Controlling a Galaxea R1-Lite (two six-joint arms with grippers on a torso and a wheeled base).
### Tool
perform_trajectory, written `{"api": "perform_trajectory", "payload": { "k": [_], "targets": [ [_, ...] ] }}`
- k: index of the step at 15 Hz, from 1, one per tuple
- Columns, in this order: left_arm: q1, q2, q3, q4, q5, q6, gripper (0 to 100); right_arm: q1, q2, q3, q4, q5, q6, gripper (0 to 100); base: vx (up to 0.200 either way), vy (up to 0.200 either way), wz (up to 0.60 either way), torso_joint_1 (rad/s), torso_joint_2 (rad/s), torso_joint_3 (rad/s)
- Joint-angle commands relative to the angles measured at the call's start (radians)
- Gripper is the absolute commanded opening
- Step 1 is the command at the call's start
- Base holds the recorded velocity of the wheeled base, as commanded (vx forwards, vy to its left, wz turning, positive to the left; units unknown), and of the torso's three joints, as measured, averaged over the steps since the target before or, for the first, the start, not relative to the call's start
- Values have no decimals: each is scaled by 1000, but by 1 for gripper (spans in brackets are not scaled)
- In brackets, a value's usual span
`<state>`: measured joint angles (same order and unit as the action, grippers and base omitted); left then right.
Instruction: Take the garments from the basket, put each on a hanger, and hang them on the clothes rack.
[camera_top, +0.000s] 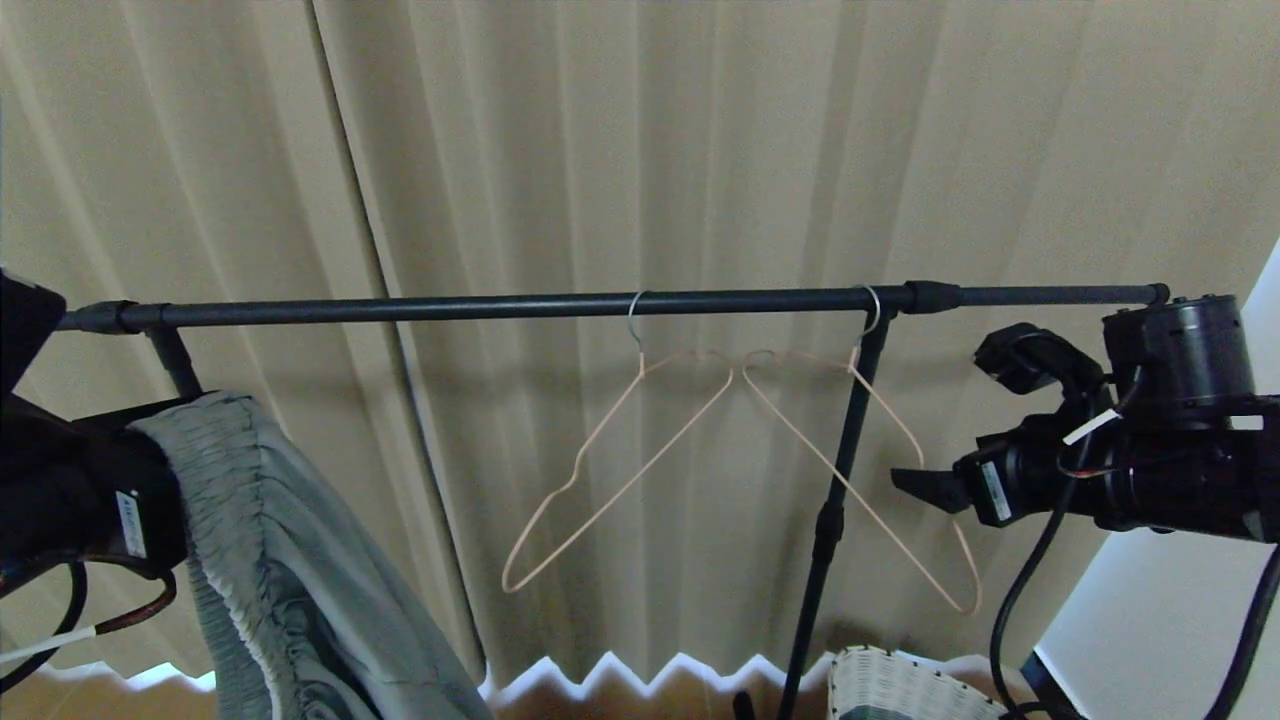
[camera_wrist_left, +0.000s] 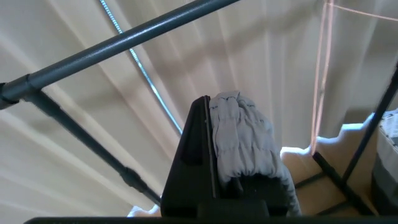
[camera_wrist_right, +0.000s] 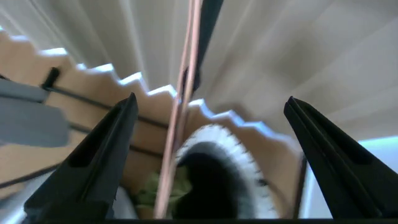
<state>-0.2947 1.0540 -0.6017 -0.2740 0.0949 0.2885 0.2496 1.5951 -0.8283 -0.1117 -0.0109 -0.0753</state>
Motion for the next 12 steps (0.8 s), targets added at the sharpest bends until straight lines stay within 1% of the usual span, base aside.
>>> {"api": "perform_trajectory", "payload": {
  "k": [1,2,4,7,8,11,12],
  "targets": [
    [0,0,3,1,2,0,0,20,88,-35,3,-4,37,100,0,0,0,0,0,0],
    [0,-2,5,1,0,0,0,27,106,-54,4,-6,62,100,0,0,0,0,0,0],
    [0,-2,5,-1,2,0,0,28,134,-75,12,-8,81,100,0,0,0,0,0,0],
    [0,-2,5,-1,0,0,0,28,158,-78,9,-44,81,100,0,0,0,0,0,0],
    [0,-2,7,-1,0,0,0,28,171,-81,3,-69,81,100,0,0,0,0,0,0],
    [0,-3,7,-1,2,0,0,28,177,-92,1,-77,81,100,0,0,0,0,0,0],
    [0,-8,8,1,0,0,0,28,178,-94,0,-77,81,0,0,0,0,0,0,0]
  ]
}}
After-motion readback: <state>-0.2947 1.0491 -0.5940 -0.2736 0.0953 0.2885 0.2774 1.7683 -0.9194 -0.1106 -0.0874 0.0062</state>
